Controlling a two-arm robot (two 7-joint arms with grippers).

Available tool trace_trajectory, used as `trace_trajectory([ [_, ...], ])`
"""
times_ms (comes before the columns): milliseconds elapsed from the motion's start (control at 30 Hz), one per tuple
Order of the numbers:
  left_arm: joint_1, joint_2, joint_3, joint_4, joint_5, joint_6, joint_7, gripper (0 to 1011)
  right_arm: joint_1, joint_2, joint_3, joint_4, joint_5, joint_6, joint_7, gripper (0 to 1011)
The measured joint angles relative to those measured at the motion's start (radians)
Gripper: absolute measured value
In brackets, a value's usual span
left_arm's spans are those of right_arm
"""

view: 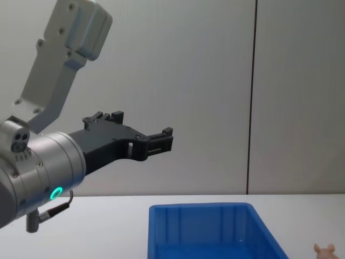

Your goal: Pick up the two dolls from the table and place them into the box.

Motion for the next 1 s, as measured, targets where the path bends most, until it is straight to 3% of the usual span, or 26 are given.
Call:
trace_trajectory([
  [233,0.000,0.000,0.000,0.000,0.000,0.000,0.000,1001,0.020,-0.012,-0.006,0.027,-0.015,0.000,0.013,1001],
  [367,0.000,0.000,0.000,0.000,0.000,0.000,0.000,1001,0.029,-0.018,-0.009,0.040,-0.023,0.000,0.019,942],
  [767,0.000,0.000,0.000,0.000,0.000,0.000,0.000,1001,0.042,-0.026,-0.013,0.058,-0.033,-0.001,0.027,626],
  [1000,0.000,0.000,0.000,0.000,0.000,0.000,0.000,1001,0.045,-0.028,-0.014,0.062,-0.035,-0.002,0.029,384],
])
